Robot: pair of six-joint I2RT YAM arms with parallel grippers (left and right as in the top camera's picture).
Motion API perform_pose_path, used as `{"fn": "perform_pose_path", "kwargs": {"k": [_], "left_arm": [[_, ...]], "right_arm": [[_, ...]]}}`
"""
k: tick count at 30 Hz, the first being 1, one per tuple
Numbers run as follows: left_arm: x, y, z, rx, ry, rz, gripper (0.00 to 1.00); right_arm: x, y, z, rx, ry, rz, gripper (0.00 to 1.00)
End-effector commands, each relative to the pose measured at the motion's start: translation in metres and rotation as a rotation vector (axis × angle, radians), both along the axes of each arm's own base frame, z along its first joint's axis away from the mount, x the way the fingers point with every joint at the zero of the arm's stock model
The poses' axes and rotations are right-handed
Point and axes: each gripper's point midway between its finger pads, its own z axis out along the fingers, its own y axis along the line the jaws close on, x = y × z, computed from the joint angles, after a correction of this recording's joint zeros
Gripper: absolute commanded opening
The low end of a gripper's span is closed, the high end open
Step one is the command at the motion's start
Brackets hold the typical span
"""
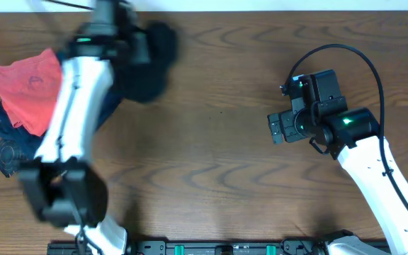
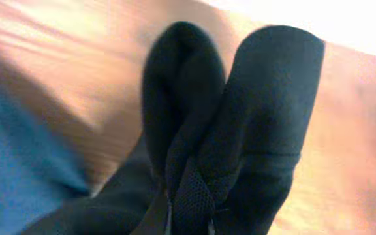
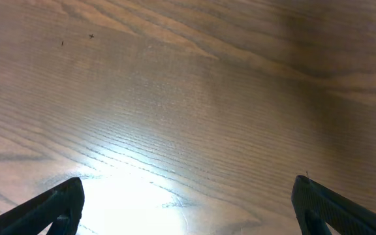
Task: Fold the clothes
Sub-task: 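Place the black bundle onto the clothes stack at left with the left gripper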
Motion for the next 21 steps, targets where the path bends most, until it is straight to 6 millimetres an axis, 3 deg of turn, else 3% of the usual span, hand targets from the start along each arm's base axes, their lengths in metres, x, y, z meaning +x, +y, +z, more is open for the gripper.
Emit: {"fn": "perform_pose_path", "kwargs": {"k": [1,7,16,21], "left_arm": [[-0.005,0.057,0.03,-0.001,-0.068,0.156,0.06],[-0.018,0.134,0.034,-0.027,-0.082,0.353,0.06],[-0.029,0.195,0.038,-0.014,-0.119,0.478,0.06],[-0.037,0.224,0.024,-0.012,-0.093,0.539,0.06]], "right_arm": [[0.002,-0.004,0.003,-0.009,-0.013,-0.001,0.99],[0.002,-0.005,0.003,-0.013,-0.014,-0.004,0.99],[0.003,-0.007,0.003,-0.025,-0.018,-0.01,0.99],[0.003,-0.007,0.003,-0.024,-0.018,-0.01,0.99]]}}
